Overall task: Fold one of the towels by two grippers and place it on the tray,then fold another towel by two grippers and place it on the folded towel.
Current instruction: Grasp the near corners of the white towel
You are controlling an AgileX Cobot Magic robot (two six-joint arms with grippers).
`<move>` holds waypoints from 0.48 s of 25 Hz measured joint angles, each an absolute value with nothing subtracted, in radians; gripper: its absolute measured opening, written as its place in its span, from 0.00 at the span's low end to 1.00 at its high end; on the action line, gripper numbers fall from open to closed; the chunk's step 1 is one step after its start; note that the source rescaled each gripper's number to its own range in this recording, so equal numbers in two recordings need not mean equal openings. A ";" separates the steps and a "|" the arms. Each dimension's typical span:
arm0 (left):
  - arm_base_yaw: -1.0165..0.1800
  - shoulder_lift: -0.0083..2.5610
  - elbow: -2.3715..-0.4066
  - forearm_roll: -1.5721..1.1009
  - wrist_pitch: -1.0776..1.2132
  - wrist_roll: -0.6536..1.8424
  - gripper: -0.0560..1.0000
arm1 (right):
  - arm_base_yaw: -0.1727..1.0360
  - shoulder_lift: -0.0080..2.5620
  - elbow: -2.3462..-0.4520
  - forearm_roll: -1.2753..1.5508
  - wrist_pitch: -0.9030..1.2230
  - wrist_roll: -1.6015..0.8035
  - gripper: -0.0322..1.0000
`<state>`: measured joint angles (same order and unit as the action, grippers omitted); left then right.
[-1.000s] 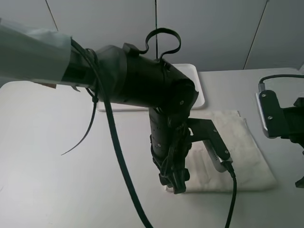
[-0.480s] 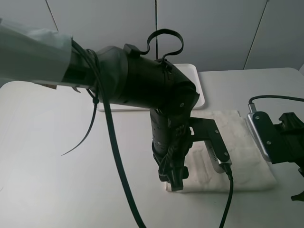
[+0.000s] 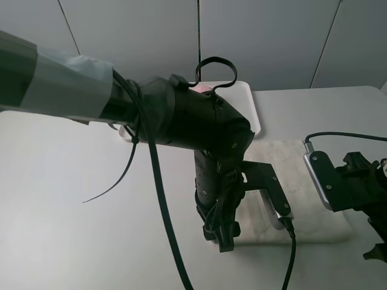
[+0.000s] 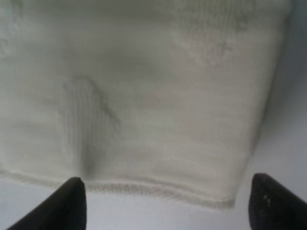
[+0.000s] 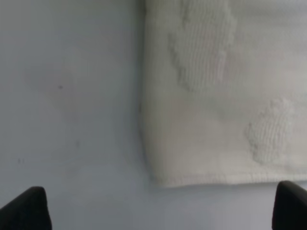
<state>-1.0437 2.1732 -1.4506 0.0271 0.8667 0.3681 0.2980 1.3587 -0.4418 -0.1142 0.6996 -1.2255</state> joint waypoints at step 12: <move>-1.093 2.182 -1.451 0.023 0.875 0.368 0.90 | 0.298 1.418 -0.442 -0.142 0.662 -1.231 1.00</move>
<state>-1.0933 2.1822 -1.4506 0.0229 0.8748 0.3681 0.2980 1.4182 -0.4418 -0.1420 0.6620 -1.2309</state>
